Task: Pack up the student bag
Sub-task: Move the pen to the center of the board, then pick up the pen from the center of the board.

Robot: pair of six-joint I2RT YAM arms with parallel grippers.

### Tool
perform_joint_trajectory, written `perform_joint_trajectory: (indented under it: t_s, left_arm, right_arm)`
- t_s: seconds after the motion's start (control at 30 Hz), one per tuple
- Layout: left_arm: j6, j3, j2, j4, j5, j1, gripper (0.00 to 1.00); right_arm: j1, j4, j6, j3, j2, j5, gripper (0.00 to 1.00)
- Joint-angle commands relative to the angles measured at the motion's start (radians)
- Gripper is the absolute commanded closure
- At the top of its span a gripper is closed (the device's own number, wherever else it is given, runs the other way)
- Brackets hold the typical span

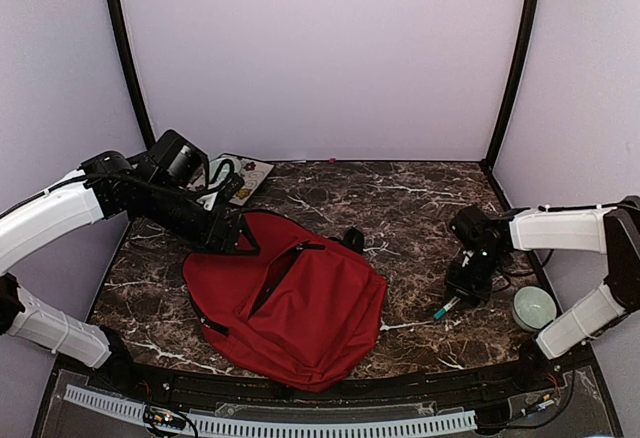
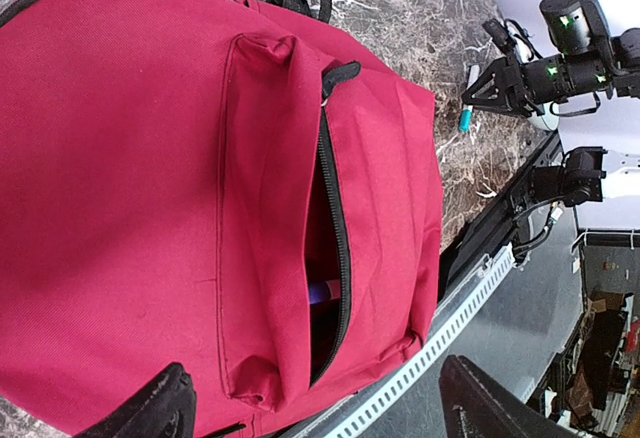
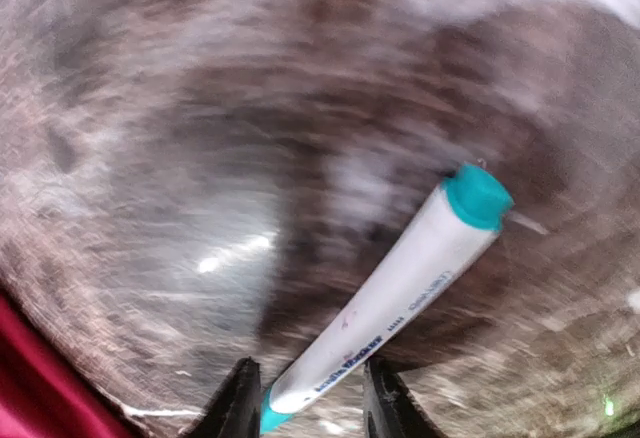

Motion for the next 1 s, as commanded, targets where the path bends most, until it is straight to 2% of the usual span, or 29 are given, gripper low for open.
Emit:
perform_joint_trajectory:
  t_s: [0.0, 0.17, 0.37, 0.87, 0.97]
  left_arm:
    - [-0.019, 0.034, 0.017, 0.008, -0.020, 0.006, 0.13]
    - [-0.034, 0.056, 0.035, 0.007, -0.037, 0.007, 0.15]
    - [-0.051, 0.076, 0.032, 0.003, -0.060, 0.005, 0.16]
    - [-0.068, 0.146, 0.108, 0.051, -0.034, 0.006, 0.18]
    - [-0.076, 0.149, 0.114, 0.066, -0.021, 0.006, 0.18]
  right_arm:
    - [0.045, 0.096, -0.091, 0.073, 0.103, -0.044, 0.75]
    - [0.112, 0.076, -0.144, 0.177, 0.217, -0.034, 0.89]
    - [0.175, 0.059, -0.206, 0.246, 0.295, -0.065, 0.99]
    - [0.231, -0.042, -0.325, 0.320, 0.291, -0.018, 1.00]
    - [0.233, -0.046, -0.326, 0.315, 0.285, -0.006, 0.93]
